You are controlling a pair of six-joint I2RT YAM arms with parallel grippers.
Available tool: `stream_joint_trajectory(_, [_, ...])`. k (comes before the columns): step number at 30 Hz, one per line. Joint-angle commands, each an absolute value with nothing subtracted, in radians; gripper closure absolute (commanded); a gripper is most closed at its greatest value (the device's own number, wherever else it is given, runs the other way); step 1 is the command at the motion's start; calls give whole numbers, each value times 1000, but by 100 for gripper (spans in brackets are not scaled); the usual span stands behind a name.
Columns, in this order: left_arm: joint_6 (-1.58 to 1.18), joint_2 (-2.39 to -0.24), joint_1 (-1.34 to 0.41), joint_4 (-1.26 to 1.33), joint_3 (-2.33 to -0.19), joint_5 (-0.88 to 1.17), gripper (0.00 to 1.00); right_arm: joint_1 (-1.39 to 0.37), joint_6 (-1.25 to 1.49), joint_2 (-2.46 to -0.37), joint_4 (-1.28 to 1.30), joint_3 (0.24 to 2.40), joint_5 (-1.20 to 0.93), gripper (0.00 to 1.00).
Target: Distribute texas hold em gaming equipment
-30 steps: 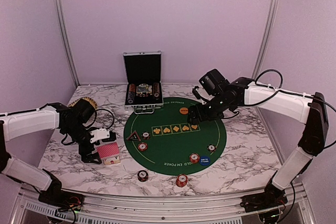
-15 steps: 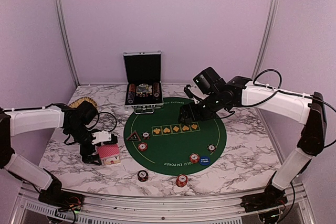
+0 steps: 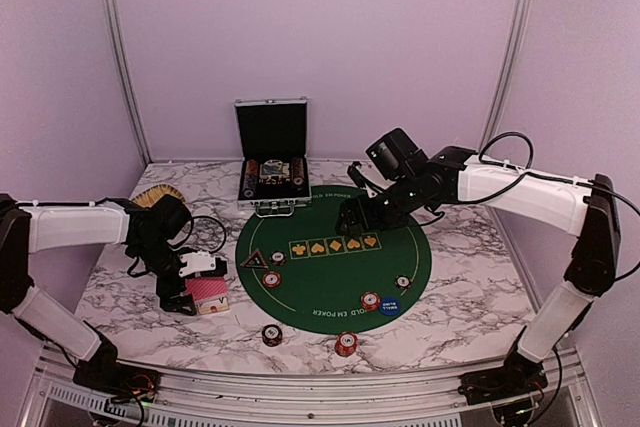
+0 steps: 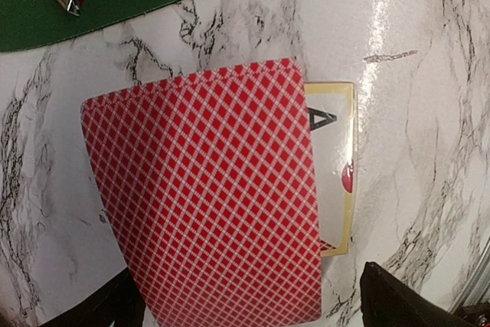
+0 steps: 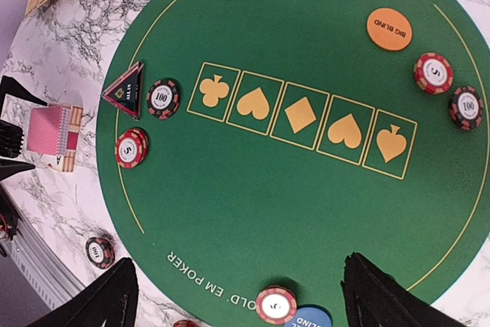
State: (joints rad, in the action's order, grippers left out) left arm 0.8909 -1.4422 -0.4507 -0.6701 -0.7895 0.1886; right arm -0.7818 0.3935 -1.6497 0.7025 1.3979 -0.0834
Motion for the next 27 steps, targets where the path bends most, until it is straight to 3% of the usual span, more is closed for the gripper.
stream_joint_trajectory(1, [904,-1464,-453,-660,-800,183,1,-792,406,-1661,675,1416,-98,10])
stream_joint_trajectory(27, [906,-1505,-453,-589,-773,168,1,-798,423,-1684,643,1408,-140,12])
